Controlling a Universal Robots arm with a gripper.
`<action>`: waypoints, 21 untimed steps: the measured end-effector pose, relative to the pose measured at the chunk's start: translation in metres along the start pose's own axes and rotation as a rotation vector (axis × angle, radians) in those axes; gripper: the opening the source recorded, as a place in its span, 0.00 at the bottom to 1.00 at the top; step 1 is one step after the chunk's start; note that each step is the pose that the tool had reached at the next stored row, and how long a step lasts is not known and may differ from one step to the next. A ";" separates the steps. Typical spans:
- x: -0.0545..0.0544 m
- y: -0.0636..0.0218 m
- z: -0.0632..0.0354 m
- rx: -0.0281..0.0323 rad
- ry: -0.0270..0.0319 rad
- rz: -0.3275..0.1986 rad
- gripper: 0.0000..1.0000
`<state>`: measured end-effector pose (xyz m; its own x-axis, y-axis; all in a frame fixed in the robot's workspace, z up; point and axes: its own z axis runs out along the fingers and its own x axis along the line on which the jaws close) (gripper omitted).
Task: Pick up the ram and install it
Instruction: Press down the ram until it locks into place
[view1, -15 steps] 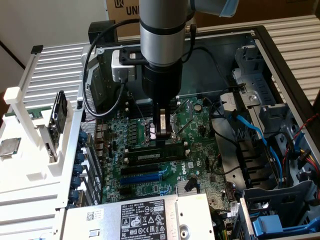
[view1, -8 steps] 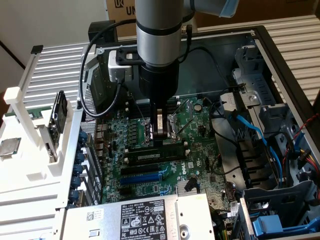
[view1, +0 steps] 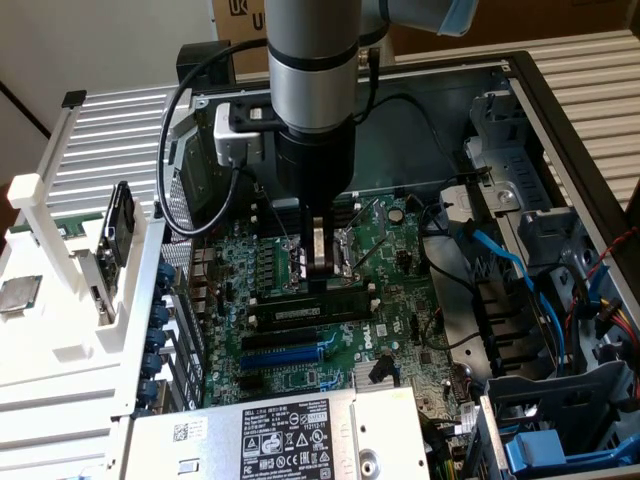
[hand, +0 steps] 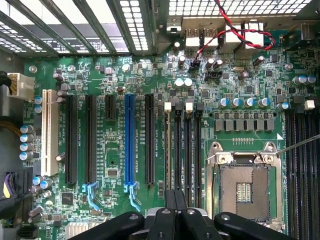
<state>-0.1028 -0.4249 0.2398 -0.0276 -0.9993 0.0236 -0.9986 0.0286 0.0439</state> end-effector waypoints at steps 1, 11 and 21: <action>-0.001 0.0017 0.0009 0.0044 -0.0002 0.000 0.11; -0.002 0.0024 0.0024 0.0073 0.0011 0.000 0.11; -0.002 0.0027 0.0041 0.0146 0.0010 0.000 0.11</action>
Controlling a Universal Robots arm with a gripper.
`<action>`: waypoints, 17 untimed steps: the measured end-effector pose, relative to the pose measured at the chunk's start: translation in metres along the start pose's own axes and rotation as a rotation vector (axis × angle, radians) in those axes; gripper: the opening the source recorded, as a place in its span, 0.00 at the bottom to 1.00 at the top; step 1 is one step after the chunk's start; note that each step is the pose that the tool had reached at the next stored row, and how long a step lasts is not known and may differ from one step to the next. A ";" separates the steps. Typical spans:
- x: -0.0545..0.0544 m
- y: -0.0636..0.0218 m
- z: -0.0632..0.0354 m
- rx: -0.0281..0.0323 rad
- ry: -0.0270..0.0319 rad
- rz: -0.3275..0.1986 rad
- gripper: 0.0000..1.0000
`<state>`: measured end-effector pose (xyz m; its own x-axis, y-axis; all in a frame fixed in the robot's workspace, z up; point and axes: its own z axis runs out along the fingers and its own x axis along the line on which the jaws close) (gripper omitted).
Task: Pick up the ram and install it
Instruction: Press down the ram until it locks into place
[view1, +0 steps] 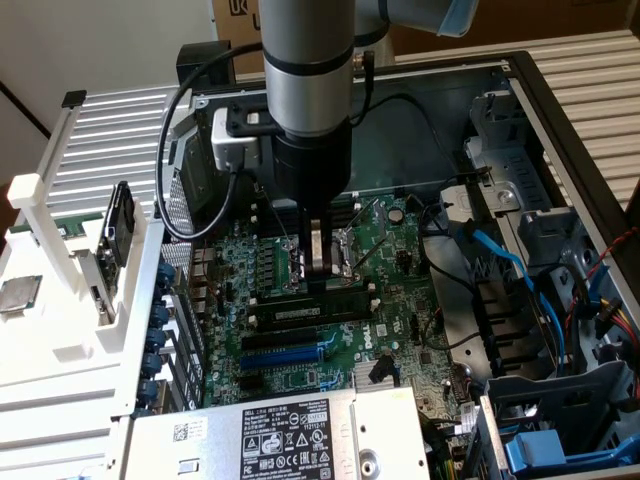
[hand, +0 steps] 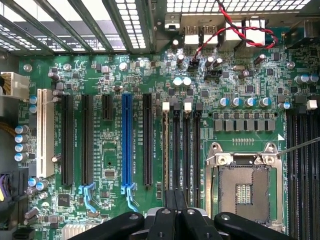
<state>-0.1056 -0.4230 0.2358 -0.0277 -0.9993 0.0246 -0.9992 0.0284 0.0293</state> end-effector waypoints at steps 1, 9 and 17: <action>0.000 0.0000 0.0004 0.0011 -0.0001 0.000 0.11; 0.000 -0.0001 0.0011 0.0048 0.0002 0.000 0.11; 0.000 0.0000 0.0022 0.0122 0.0040 0.000 0.11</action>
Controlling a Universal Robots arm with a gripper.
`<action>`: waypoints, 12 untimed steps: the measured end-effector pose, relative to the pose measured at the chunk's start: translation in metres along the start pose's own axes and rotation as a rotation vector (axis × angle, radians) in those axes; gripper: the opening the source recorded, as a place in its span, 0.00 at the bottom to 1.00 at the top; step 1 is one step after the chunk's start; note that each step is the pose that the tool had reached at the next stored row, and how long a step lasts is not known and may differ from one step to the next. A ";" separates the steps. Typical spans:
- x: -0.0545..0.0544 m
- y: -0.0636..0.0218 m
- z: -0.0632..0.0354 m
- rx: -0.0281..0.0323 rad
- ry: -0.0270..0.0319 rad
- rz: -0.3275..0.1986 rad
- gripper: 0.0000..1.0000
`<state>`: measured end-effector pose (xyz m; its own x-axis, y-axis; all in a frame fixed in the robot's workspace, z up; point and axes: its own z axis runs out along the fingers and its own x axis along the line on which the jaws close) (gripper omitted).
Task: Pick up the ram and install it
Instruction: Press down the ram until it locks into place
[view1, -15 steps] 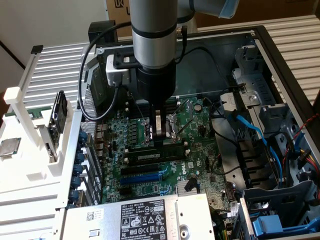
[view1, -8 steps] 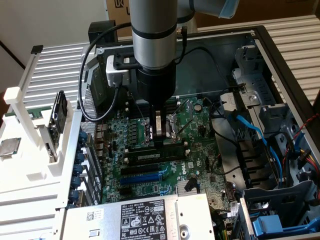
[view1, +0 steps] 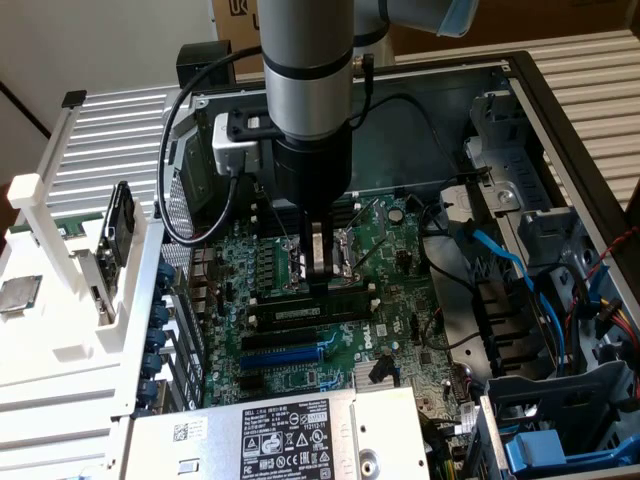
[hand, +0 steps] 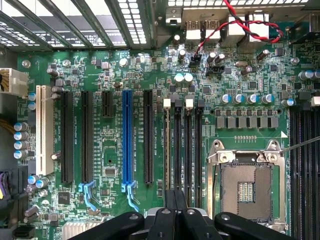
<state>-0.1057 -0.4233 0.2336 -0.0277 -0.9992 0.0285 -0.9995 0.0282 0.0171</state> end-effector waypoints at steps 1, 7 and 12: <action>0.000 0.0000 0.0000 0.0001 0.0001 0.000 0.11; 0.000 0.0000 0.0007 0.0003 0.0001 0.000 0.11; 0.000 0.0000 0.0015 0.0004 0.0000 0.000 0.11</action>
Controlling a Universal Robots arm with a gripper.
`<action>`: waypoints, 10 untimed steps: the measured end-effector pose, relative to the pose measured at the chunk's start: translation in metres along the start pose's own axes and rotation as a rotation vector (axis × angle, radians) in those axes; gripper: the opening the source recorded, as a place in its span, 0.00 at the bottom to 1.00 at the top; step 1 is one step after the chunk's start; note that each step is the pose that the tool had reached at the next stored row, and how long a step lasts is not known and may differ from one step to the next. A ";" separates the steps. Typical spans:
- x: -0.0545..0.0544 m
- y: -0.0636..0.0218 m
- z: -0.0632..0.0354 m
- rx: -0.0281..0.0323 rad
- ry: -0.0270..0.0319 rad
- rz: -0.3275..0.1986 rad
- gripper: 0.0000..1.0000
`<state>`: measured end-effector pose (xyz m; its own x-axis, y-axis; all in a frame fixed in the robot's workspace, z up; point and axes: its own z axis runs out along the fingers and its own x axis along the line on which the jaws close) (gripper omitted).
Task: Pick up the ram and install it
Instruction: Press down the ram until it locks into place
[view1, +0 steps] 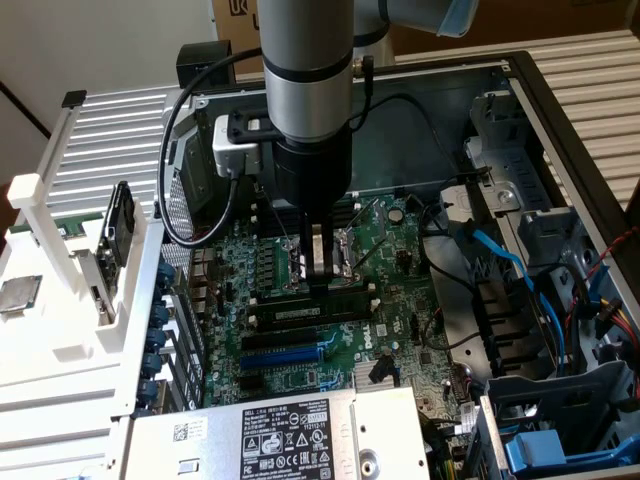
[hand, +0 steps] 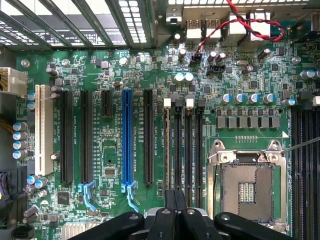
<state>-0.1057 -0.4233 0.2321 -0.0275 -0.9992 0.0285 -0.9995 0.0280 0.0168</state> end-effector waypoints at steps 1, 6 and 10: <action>0.000 0.0000 0.0000 -0.0001 0.0002 0.000 0.11; 0.000 0.0001 0.0005 0.0001 0.0002 0.000 0.11; 0.000 0.0002 0.0012 0.0011 0.0002 0.000 0.11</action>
<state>-0.1060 -0.4233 0.2310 -0.0275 -0.9992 0.0287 -0.9995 0.0280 0.0156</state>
